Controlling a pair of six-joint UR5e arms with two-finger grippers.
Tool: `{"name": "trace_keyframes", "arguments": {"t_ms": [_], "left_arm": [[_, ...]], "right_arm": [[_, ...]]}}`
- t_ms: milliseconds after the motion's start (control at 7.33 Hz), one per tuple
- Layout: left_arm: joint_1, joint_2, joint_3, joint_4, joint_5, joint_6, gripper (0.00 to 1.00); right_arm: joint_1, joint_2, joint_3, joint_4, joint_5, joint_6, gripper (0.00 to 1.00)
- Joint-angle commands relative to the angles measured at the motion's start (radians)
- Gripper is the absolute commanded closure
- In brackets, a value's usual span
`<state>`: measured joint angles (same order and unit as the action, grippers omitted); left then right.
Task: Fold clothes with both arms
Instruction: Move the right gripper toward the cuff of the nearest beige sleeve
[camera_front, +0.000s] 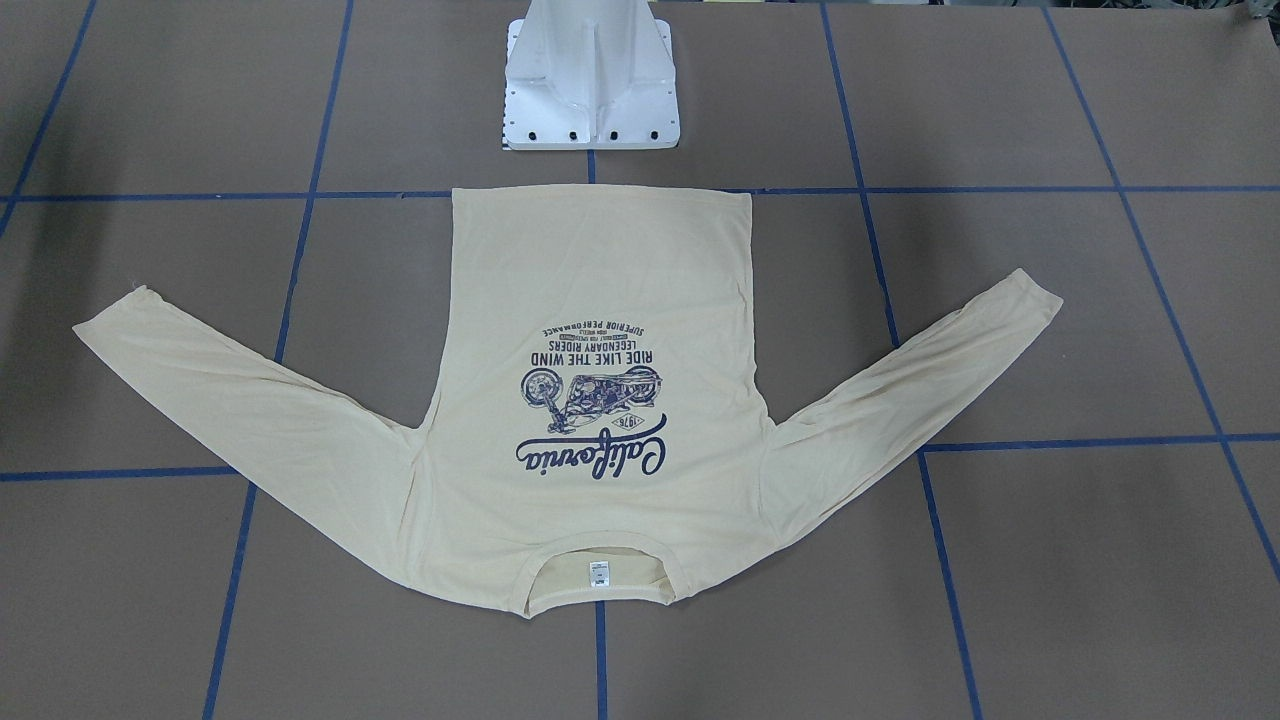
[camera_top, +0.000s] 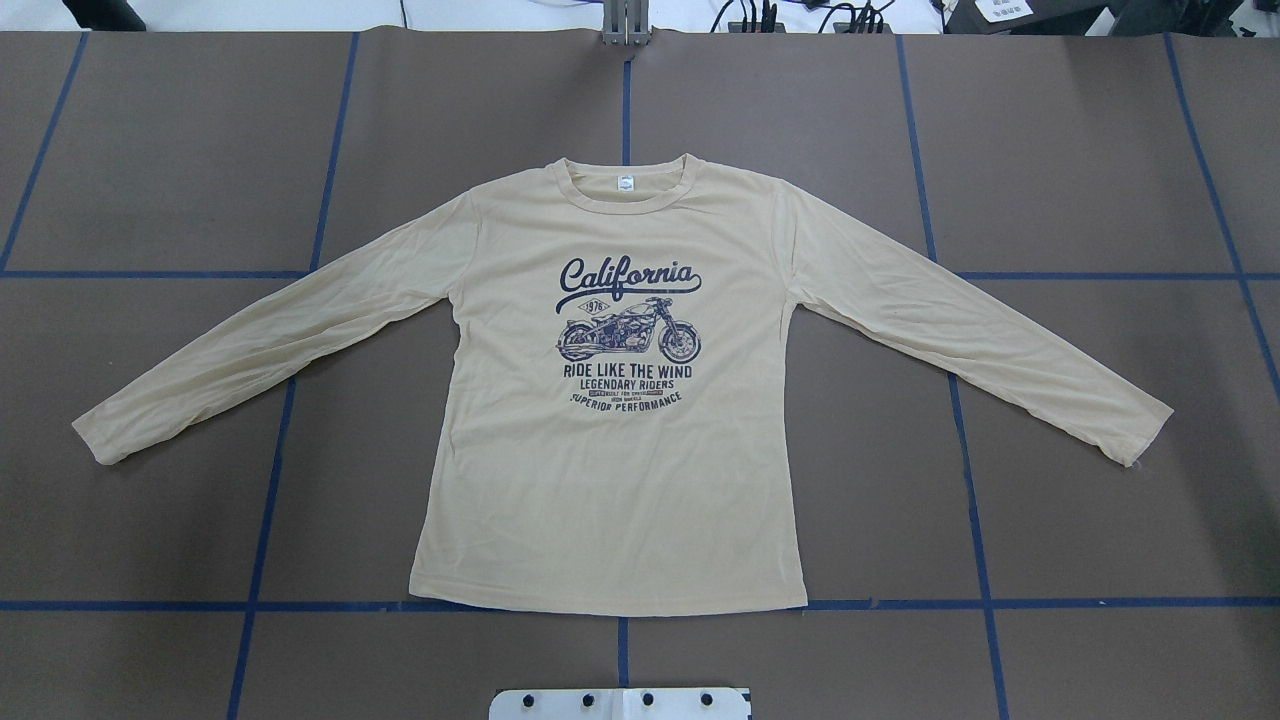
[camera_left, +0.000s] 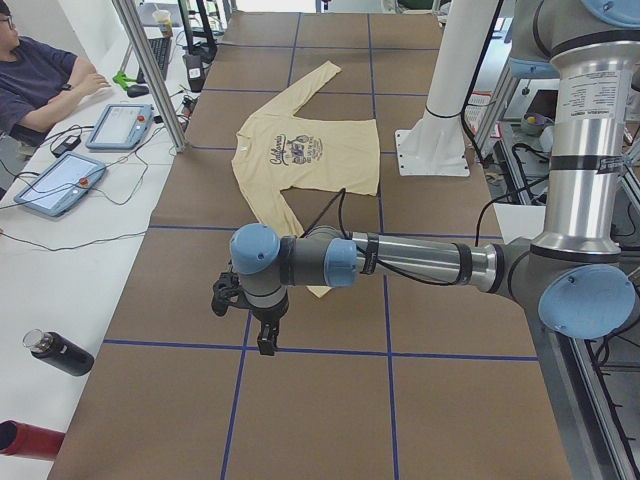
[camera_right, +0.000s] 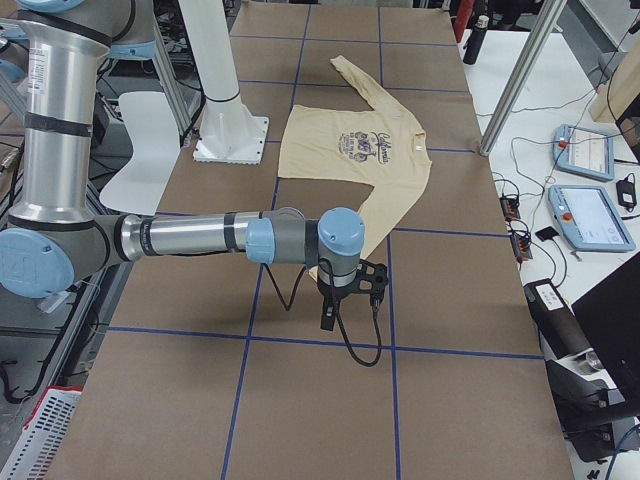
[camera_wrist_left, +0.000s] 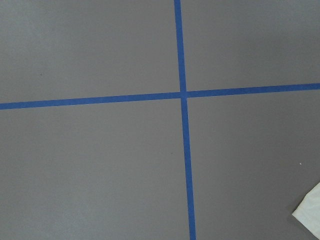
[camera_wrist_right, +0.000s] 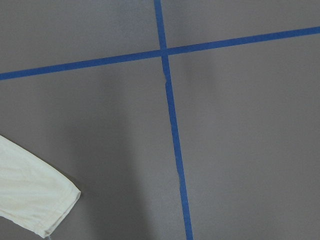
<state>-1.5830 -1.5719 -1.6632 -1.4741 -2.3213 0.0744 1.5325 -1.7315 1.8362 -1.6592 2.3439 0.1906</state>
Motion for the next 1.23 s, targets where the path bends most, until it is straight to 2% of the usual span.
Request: {"name": "trace_keyframes", "arguments": {"t_ms": [0,409,682,818,955,1091], "left_arm": [[0.0,0.001,0.002,0.0,0.005,-0.002,0.0],[0.0,-0.007,-0.004,-0.003,0.0,-0.002,0.0],[0.0,-0.084,-0.026,-0.002,-0.007,-0.001,0.0],[0.0,-0.109,-0.035,-0.006,-0.067,-0.001,0.0],[0.006,-0.149,-0.039,-0.033,-0.081,-0.004,0.0],[0.008,-0.137,-0.043,-0.057,-0.093,0.001,0.0]], "right_arm": [[0.0,0.004,0.006,0.004,-0.001,-0.002,0.0],[-0.003,0.02,0.015,0.004,0.026,0.004,0.0],[-0.052,0.108,0.014,0.033,0.043,0.012,0.0],[-0.06,0.115,0.015,0.038,0.048,0.018,0.0],[-0.14,0.125,0.003,0.044,0.037,0.027,0.0],[-0.176,0.116,-0.001,0.127,0.035,0.047,0.0]]}}
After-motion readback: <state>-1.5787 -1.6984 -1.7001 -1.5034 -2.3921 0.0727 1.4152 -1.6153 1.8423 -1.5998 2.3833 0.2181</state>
